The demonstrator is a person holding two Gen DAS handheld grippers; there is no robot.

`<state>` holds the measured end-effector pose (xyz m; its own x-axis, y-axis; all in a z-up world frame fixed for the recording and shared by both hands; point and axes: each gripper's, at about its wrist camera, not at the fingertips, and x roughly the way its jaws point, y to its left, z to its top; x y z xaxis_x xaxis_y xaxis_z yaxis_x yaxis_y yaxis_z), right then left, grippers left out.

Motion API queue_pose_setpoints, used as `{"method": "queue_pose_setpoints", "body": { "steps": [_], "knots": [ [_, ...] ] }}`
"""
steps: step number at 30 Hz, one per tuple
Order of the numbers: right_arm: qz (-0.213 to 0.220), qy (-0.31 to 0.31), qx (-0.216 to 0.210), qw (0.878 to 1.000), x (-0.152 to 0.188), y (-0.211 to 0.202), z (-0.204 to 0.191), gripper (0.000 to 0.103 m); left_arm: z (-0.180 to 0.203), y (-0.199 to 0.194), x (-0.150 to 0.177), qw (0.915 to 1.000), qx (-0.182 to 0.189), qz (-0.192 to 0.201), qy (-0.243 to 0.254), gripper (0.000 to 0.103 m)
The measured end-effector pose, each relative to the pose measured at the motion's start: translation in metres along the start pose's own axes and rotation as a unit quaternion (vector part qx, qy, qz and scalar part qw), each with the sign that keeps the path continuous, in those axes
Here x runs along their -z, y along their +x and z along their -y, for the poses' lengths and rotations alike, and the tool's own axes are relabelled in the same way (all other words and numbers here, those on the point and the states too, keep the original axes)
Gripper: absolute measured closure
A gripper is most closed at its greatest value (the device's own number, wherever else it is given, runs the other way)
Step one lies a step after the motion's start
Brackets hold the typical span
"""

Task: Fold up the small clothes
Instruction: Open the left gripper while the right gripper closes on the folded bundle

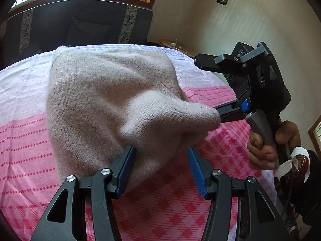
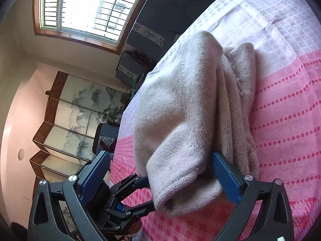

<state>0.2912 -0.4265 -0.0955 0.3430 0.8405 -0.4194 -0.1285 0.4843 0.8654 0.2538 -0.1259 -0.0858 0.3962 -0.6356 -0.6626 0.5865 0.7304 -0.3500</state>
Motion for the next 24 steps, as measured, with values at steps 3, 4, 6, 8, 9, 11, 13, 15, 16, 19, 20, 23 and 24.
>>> {"method": "queue_pose_setpoints", "body": {
  "steps": [3,4,6,8,9,11,13,15,16,19,20,23,24],
  "knots": [
    [0.012,-0.038,0.009,0.999,0.002,0.005,-0.014,0.038,0.001,0.0,0.004,0.9999,0.004,0.006,0.008,0.048],
    [0.01,-0.052,0.028,0.998,0.002,0.007,-0.019,0.088,0.001,-0.001,0.005,0.9999,0.008,0.009,0.007,0.048],
    [0.008,-0.074,0.077,0.994,0.001,0.009,-0.023,0.09,-0.002,-0.008,0.006,0.9995,0.028,0.015,-0.006,0.048],
    [0.028,-0.112,0.111,0.987,0.0,0.0,-0.031,0.09,-0.009,-0.019,0.008,0.9977,0.058,0.021,-0.03,0.047],
    [0.04,-0.121,0.125,0.984,0.0,-0.008,-0.031,0.09,-0.014,-0.025,0.009,0.9962,0.07,0.025,-0.044,0.047],
    [0.041,-0.125,0.15,0.98,0.002,-0.018,-0.019,0.091,-0.025,-0.036,0.013,0.9933,0.083,0.032,-0.074,0.047],
    [0.034,-0.12,0.173,0.977,0.003,-0.018,-0.007,0.091,-0.036,-0.046,0.016,0.9903,0.091,0.037,-0.099,0.047],
    [0.04,-0.116,0.141,0.982,0.006,-0.019,-0.006,0.091,-0.042,-0.05,0.017,0.9898,0.085,0.039,-0.107,0.047],
    [0.041,-0.117,0.132,0.984,0.007,-0.019,-0.007,0.091,-0.044,-0.05,0.018,0.9891,0.086,0.039,-0.113,0.047],
    [0.027,-0.108,0.13,0.985,0.009,-0.009,-0.004,0.086,-0.04,-0.046,0.015,0.9908,0.075,0.03,-0.109,0.047],
    [0.029,-0.109,0.138,0.984,0.01,-0.009,-0.002,0.086,-0.036,-0.043,0.014,0.9925,0.066,0.026,-0.1,0.047],
    [0.039,-0.076,0.111,0.99,0.014,-0.02,0.002,0.077,-0.023,-0.04,0.015,0.9959,0.051,0.021,-0.071,0.047],
    [0.047,-0.067,0.101,0.992,0.014,-0.025,0.002,0.068,-0.021,-0.04,0.015,0.9965,0.05,0.018,-0.064,0.047]
  ]
}}
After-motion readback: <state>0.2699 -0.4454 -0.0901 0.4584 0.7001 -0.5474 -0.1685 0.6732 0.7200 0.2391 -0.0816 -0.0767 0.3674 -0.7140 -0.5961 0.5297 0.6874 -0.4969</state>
